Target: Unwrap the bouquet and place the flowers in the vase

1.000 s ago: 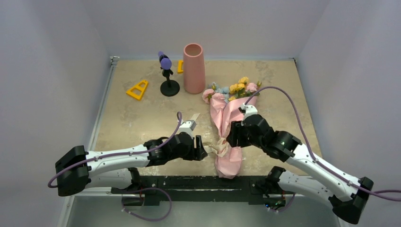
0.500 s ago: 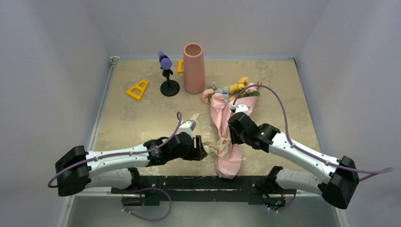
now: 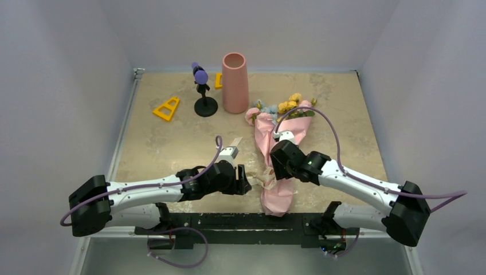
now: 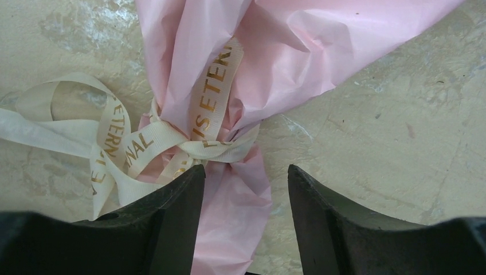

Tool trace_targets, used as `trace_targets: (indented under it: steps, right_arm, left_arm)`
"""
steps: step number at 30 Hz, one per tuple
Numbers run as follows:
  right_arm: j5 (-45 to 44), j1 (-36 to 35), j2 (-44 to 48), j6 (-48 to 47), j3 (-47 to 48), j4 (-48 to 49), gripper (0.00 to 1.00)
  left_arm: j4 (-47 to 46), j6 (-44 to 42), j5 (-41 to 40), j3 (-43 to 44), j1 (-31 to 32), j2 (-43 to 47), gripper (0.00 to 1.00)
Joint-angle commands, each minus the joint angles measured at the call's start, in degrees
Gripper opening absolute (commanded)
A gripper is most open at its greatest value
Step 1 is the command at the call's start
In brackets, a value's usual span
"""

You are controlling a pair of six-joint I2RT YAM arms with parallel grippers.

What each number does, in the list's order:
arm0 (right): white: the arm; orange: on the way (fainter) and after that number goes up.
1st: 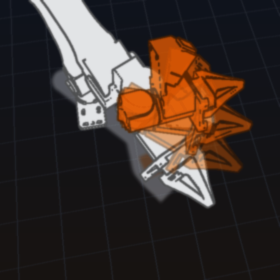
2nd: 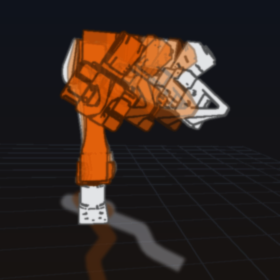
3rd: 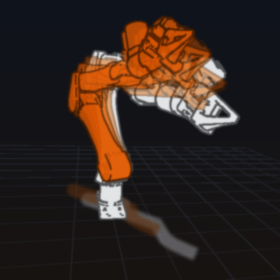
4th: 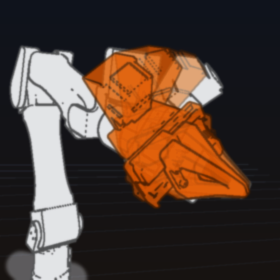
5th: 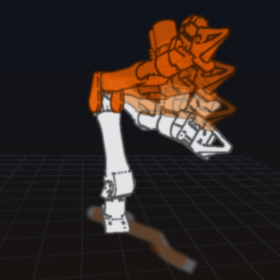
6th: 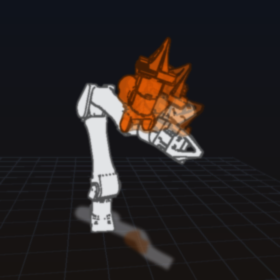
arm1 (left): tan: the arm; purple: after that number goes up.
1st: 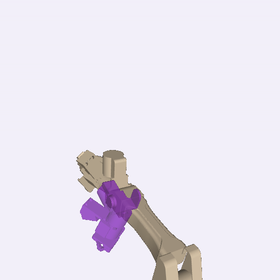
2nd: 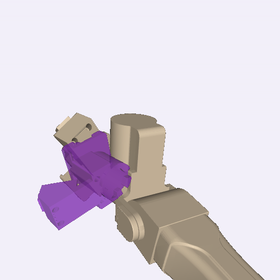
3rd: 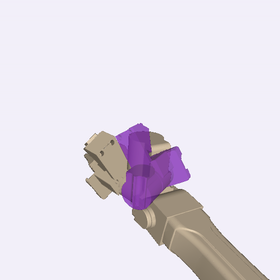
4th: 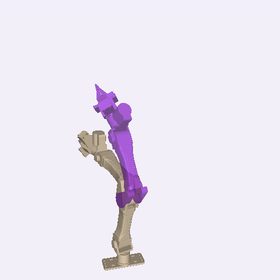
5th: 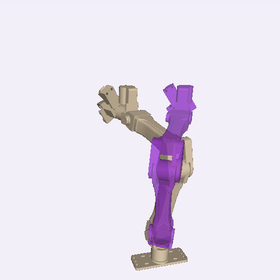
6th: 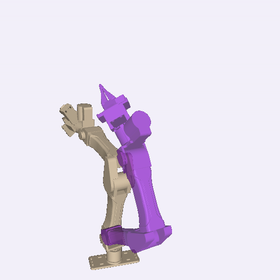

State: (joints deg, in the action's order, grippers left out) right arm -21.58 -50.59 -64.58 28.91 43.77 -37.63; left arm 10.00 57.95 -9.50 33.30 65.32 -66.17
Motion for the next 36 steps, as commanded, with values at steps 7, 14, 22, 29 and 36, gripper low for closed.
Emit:
trace_targets:
  steps: [7,14,22,29,36]
  right_arm:
    - [-7.1,-1.1,-4.8,2.9,1.0,3.2,0.52]
    - [-11.8,-1.1,-4.8,2.1,2.3,5.3,0.35]
    - [-12.3,-1.1,-2.6,2.0,4.3,4.5,0.0]
    - [-9.0,-1.8,0.6,1.9,5.6,4.8,0.0]
    - [-6.6,-3.6,0.3,4.3,4.9,4.7,0.0]
  left_arm:
    - [-2.1,1.1,0.3,-0.4,-0.2,-0.1,0.66]
    - [-2.1,1.2,0.2,-0.7,-0.2,0.0,0.66]
    - [-1.8,1.3,0.1,-0.9,-0.2,0.2,0.66]
    - [-2.2,0.9,-0.5,-0.7,-0.3,0.0,0.66]
    - [-2.5,-0.1,-0.7,0.7,-1.5,0.1,0.67]
